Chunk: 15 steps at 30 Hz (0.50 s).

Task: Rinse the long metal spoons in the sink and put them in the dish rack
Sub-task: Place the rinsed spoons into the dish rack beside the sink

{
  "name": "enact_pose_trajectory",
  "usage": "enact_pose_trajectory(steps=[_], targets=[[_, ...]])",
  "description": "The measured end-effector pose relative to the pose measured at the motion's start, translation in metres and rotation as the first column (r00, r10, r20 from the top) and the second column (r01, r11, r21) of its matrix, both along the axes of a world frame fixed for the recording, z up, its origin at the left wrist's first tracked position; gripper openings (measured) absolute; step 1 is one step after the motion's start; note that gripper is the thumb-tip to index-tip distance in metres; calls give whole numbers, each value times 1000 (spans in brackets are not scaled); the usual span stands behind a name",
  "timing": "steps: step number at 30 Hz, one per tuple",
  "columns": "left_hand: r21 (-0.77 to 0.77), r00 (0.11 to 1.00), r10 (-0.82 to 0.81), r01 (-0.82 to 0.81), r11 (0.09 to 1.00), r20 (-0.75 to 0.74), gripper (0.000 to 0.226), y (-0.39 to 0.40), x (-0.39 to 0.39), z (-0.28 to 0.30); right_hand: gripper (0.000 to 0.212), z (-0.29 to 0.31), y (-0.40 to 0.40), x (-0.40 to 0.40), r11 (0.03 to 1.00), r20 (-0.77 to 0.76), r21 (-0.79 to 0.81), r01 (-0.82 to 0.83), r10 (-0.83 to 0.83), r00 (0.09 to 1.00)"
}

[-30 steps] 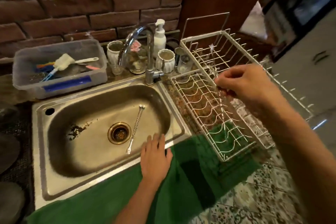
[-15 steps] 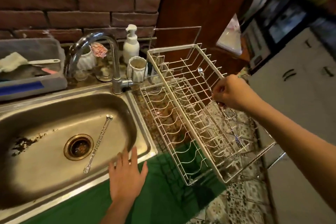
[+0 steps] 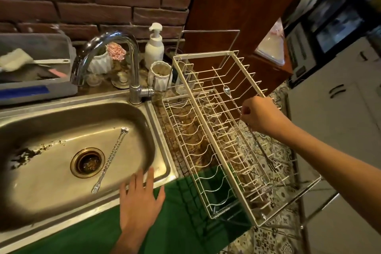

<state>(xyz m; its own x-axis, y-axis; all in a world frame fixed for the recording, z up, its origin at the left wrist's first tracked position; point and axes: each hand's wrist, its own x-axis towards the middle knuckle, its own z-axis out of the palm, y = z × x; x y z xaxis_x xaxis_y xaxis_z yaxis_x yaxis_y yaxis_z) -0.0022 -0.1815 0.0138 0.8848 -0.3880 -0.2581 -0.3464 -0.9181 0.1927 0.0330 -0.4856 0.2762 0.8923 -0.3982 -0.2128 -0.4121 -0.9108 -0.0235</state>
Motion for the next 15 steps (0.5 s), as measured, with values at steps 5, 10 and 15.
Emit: enact_pose_trajectory(steps=[5,10,15], targets=[[-5,1000,-11,11,1000,1,76,1,1,0,9,0,-1,-4,1000,-2,8,8,-8,1000],[-2,1000,-9,9,1000,1,76,1,0,3,7,0,-1,-8,999,12,-1,-32,32,999],[-6,1000,-14,14,1000,8,75,1,0,6,6,-3,-2,-10,999,16,-9,-44,45,999]])
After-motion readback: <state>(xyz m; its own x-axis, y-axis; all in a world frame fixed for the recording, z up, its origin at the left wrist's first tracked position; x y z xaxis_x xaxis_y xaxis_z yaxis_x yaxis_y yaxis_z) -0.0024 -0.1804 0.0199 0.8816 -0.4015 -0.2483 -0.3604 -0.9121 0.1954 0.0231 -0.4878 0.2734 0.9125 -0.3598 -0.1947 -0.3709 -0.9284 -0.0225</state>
